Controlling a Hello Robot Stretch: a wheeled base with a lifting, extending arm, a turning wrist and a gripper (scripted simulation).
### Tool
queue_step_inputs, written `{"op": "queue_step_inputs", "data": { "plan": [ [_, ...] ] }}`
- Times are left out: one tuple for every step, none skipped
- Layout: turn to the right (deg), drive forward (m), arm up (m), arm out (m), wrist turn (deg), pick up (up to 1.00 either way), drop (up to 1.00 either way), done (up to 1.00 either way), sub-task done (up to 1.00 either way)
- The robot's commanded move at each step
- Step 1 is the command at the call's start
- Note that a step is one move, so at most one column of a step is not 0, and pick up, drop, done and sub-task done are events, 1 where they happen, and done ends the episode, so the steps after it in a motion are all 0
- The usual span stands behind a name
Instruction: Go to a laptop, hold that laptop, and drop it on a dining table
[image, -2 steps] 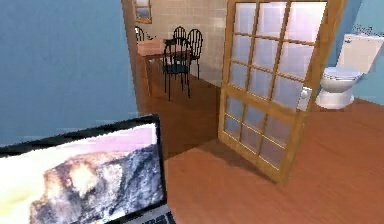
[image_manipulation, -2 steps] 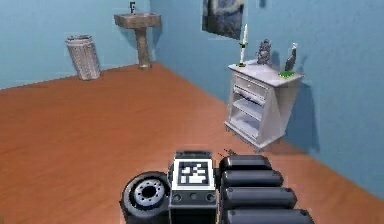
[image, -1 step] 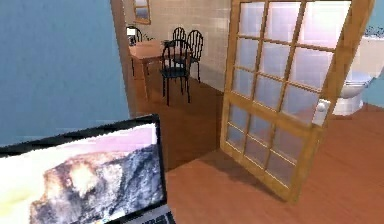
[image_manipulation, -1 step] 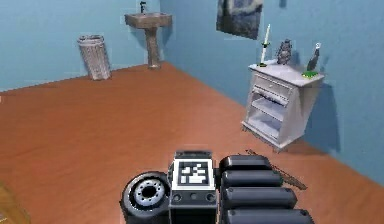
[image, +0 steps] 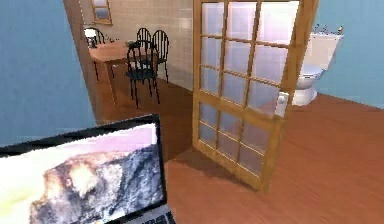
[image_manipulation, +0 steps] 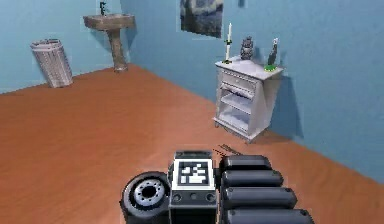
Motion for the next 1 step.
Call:
{"op": "queue_step_inputs", "data": {
  "plan": [
    [0.0,1.0,0.0,0.0,0.0,0.0,0.0,0.0,0.0]
  ]
}}
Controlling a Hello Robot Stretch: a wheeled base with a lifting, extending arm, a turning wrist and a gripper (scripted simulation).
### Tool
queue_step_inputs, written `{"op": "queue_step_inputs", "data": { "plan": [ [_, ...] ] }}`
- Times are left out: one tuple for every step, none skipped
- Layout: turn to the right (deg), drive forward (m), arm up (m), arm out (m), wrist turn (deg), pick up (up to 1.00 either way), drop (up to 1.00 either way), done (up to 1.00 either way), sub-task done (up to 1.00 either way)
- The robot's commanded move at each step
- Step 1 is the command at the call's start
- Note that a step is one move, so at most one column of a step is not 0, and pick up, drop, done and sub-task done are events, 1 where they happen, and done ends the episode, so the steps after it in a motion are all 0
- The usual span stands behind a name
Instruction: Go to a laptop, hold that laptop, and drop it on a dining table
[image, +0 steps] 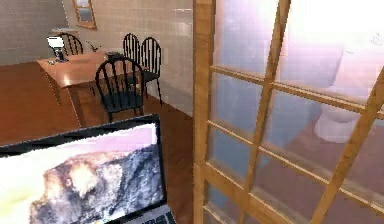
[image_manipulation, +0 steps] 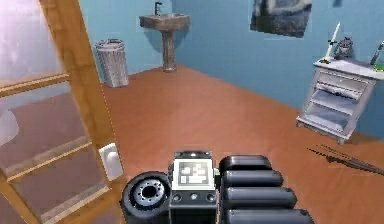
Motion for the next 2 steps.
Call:
{"op": "queue_step_inputs", "data": {
  "plan": [
    [30.0,0.0,0.0,0.0,0.0,0.0,0.0,0.0,0.0],
    [0.0,0.05,0.0,0.0,0.0,0.0,0.0,0.0,0.0]
  ]
}}
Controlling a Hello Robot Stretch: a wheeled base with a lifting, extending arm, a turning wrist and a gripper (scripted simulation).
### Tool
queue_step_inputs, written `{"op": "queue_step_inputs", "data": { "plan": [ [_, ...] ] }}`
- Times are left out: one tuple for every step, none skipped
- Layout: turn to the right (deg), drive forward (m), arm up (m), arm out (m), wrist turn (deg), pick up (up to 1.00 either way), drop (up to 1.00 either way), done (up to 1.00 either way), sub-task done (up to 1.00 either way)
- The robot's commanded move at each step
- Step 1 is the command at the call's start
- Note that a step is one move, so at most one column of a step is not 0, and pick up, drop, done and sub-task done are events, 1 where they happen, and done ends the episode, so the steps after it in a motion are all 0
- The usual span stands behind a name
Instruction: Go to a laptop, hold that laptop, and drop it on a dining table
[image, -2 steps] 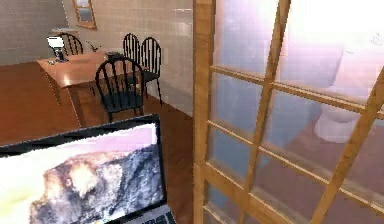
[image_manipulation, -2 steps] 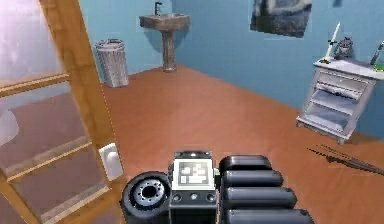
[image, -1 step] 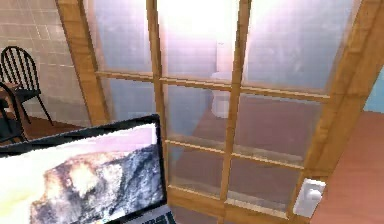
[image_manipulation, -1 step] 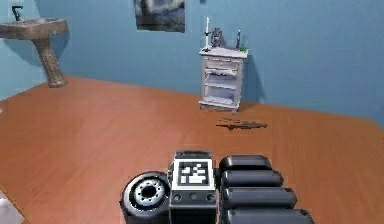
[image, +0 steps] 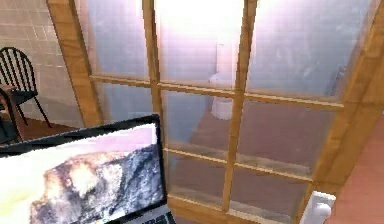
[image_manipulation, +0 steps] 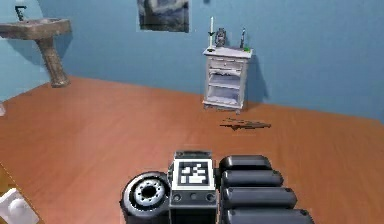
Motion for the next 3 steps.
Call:
{"op": "queue_step_inputs", "data": {
  "plan": [
    [-45.0,0.0,0.0,0.0,0.0,0.0,0.0,0.0,0.0],
    [-6.0,0.0,0.0,0.0,0.0,0.0,0.0,0.0,0.0],
    [0.0,0.45,0.0,0.0,0.0,0.0,0.0,0.0,0.0]
  ]
}}
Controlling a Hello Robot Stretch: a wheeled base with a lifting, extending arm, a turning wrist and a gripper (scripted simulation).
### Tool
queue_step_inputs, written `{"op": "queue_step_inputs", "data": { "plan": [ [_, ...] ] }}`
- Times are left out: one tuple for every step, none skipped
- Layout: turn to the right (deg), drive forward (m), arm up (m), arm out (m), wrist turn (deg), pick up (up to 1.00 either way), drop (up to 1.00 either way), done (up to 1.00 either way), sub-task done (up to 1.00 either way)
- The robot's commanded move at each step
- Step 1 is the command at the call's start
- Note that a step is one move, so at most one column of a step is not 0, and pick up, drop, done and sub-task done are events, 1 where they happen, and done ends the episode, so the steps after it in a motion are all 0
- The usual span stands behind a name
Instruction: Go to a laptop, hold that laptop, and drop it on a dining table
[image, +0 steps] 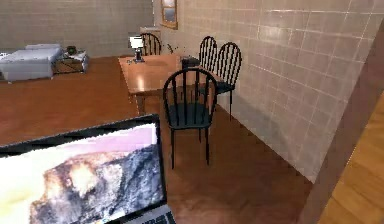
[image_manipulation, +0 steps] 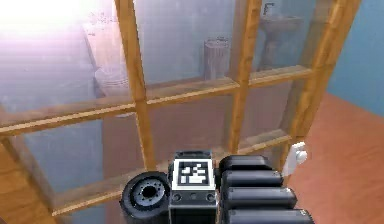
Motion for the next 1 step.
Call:
{"op": "queue_step_inputs", "data": {
  "plan": [
    [-21.0,0.0,0.0,0.0,0.0,0.0,0.0,0.0,0.0]
  ]
}}
